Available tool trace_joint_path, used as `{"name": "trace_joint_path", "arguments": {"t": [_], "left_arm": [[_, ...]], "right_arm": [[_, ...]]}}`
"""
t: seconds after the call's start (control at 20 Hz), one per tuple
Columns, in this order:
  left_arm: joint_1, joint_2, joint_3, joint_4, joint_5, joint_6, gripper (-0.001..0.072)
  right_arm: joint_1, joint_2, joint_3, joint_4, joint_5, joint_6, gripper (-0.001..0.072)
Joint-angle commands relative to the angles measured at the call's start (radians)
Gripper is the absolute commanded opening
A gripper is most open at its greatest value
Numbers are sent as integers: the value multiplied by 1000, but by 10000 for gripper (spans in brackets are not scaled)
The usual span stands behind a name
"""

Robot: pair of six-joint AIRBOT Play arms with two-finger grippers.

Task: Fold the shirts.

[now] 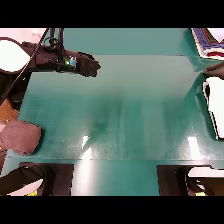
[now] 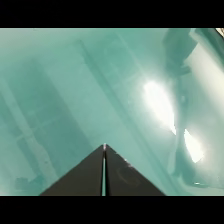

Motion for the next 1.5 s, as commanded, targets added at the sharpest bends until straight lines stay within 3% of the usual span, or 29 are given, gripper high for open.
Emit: {"name": "trace_joint_path", "arguments": {"t": [0.0,0.35,0.85,1.05,1.25,1.45], "left_arm": [[0,0,0,1,-2,1,23],[0,0,0,1,-3,2,23],[0,0,0,2,-25,10,23],[0,0,0,2,-29,10,23],[0,0,0,2,-27,10,23],[0,0,0,3,-25,10,24]], "right_arm": [[-33,44,102,8,37,0,14],[-170,184,-96,-16,223,-1,14],[-406,459,-588,-470,357,0,32],[-462,472,-657,-505,353,-1,598],[-399,480,-635,-309,295,-1,608],[-116,480,-563,-114,277,-1,607]]}}
